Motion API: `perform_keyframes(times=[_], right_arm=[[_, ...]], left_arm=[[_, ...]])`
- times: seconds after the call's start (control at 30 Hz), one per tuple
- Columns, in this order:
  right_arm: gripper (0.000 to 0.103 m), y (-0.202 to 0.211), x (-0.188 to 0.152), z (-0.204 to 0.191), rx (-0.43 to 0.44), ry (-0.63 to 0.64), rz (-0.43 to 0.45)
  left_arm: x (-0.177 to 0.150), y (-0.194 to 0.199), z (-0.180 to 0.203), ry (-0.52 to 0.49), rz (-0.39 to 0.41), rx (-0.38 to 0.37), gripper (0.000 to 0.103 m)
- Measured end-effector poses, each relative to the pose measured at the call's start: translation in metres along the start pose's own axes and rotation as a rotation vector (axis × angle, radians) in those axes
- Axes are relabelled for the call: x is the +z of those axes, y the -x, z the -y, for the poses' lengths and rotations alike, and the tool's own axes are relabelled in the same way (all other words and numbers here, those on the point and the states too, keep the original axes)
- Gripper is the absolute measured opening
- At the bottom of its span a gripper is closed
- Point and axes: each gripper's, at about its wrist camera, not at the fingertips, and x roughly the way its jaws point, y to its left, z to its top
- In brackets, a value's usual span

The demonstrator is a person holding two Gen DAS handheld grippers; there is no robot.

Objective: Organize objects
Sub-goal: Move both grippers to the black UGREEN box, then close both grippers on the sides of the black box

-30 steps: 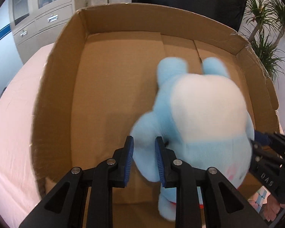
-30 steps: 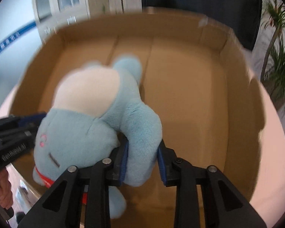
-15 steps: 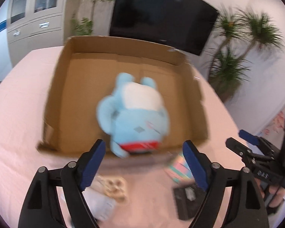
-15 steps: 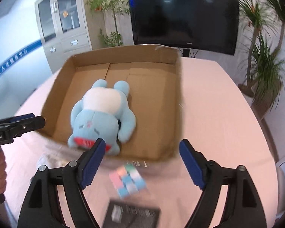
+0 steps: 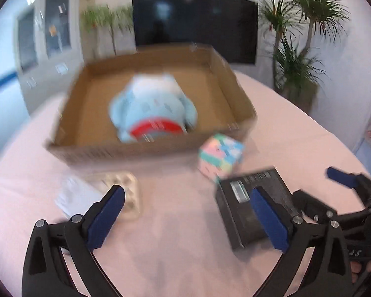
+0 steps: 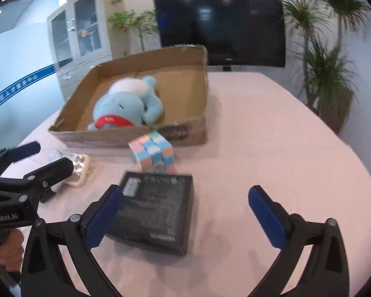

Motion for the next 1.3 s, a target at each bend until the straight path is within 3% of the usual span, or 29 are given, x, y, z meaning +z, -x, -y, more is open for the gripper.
perform_keyframes(times=[0.2,0.4,0.53,0.97,1.3], right_arm=[[0.102,-0.006,-0.011,0.009,0.067,-0.017,-0.072],[0.086,-0.027,-0.020,0.004,0.104,-0.012,-0.158],[0.082,-0.034,-0.021,-0.002,0.121,-0.012,-0.190],[0.084,-0.044,-0.020,-0.016,0.159,-0.014,-0.227],[0.088,-0.047,-0.021,-0.015,0.174,-0.029,-0.218]], left_arm=[[-0.003,-0.031,-0.017,0.109,-0.192,-0.142,0.101],[-0.011,-0.048,-0.005,0.096,-0.272,-0.237,0.095],[-0.008,-0.058,0.007,0.098,-0.311,-0.284,0.090],[-0.008,-0.073,0.030,0.059,-0.402,-0.314,0.088],[-0.015,-0.059,0.047,-0.009,-0.369,-0.305,0.088]])
